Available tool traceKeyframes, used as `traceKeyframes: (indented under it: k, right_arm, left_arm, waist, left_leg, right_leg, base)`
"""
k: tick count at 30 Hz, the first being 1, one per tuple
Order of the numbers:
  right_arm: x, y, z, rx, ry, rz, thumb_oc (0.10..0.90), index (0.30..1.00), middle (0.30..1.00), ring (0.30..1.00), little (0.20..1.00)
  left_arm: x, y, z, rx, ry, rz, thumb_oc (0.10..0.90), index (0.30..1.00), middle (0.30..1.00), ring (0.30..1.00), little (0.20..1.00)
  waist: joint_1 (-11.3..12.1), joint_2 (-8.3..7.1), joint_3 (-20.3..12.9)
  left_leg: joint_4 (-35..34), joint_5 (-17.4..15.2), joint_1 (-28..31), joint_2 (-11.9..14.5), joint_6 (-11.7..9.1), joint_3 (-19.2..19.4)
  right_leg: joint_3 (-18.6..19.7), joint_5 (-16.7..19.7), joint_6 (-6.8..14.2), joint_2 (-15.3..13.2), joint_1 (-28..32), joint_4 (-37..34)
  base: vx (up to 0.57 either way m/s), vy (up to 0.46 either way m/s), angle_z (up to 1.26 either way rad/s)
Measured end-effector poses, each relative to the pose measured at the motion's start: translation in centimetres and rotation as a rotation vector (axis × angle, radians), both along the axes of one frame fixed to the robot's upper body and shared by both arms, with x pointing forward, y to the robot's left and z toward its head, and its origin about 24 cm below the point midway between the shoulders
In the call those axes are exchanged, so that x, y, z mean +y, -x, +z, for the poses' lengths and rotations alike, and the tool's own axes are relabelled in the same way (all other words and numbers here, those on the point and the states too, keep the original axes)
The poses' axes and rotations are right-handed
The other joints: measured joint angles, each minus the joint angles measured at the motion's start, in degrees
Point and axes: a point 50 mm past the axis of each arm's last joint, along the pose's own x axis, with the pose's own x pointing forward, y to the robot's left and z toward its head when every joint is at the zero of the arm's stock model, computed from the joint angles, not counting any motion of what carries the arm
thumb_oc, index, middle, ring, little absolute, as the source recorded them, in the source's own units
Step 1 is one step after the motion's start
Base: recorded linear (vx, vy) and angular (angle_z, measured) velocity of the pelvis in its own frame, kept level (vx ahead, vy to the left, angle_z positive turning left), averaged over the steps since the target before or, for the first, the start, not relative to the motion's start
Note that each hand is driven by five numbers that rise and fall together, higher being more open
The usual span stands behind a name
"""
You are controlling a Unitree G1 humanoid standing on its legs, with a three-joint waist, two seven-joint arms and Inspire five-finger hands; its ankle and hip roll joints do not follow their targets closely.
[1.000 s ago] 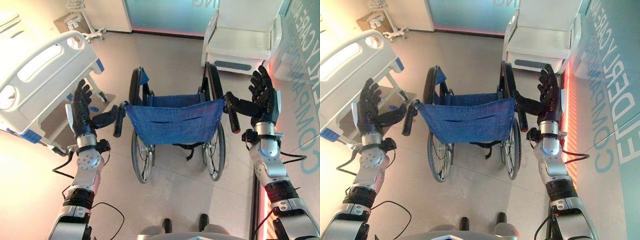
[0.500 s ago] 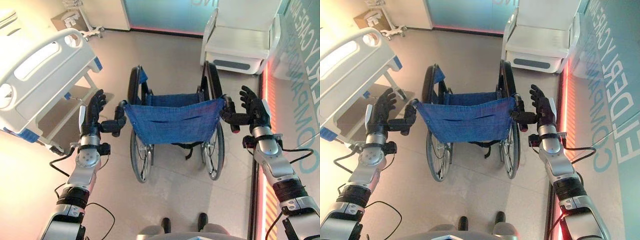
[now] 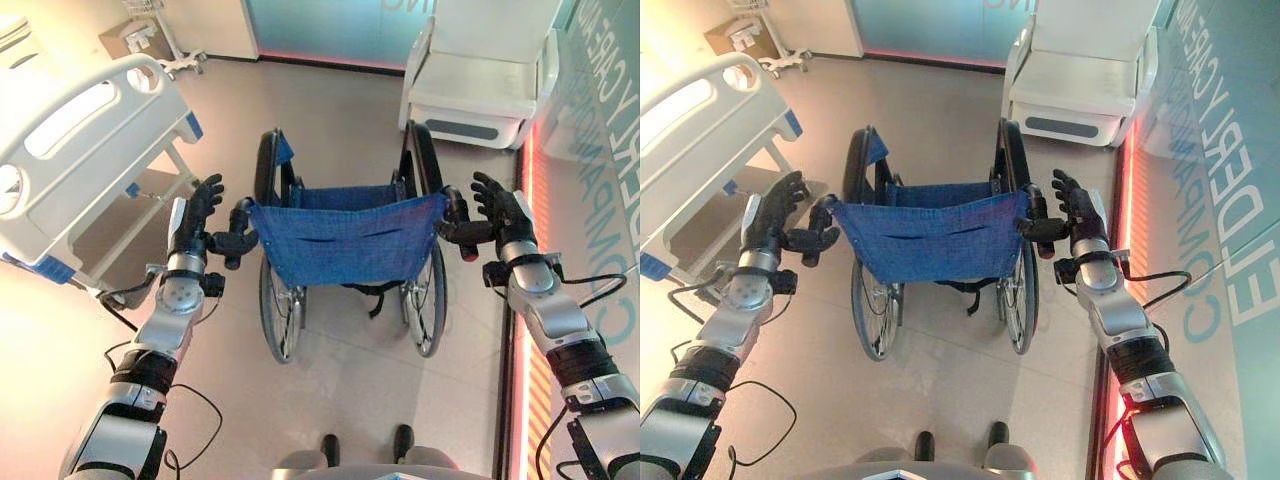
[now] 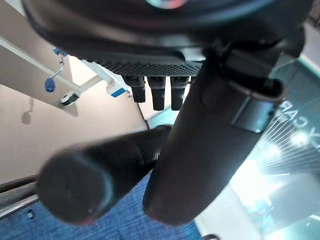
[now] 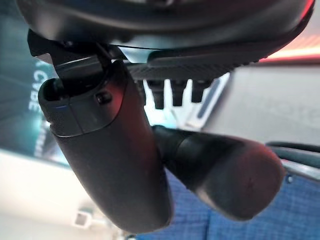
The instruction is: Push the wheelchair next to the bed
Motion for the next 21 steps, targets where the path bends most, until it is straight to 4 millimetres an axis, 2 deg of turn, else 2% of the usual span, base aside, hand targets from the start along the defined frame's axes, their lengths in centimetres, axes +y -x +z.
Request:
traceKeyframes:
  k: [7,21]
  right_arm:
    - [1.2,-1.2,0.5,0.096,0.038,0.076,0.800,0.900,0.900,0.900,0.900]
    - [0.6,-2.4,1.3,0.219,0.070,0.159,0.800,0.900,0.900,0.900,0.900]
  left_arm:
    - [0.1,-0.8,-0.2,0.096,-0.025,0.015,0.800,0.900,0.900,0.900,0.900]
    - [0.1,-1.8,0.3,0.180,-0.051,0.044,0.800,0.900,0.900,0.900,0.900]
  waist:
    - [-1.5,-0.01,0.0]
    - [-1.4,-0.43,0.3]
  left_leg:
    - [0.0,0.0,0.0,0.0,0.0,0.0]
    - [0.0,0.0,0.1,0.0,-0.1,0.2]
  right_leg:
    - [0.0,0.0,0.0,0.2,0.0,0.0]
    - [0.0,0.0,0.0,0.3,0.1,0.0]
  base:
    - [0.00,0.000,0.00]
    - [0.00,0.000,0.00]
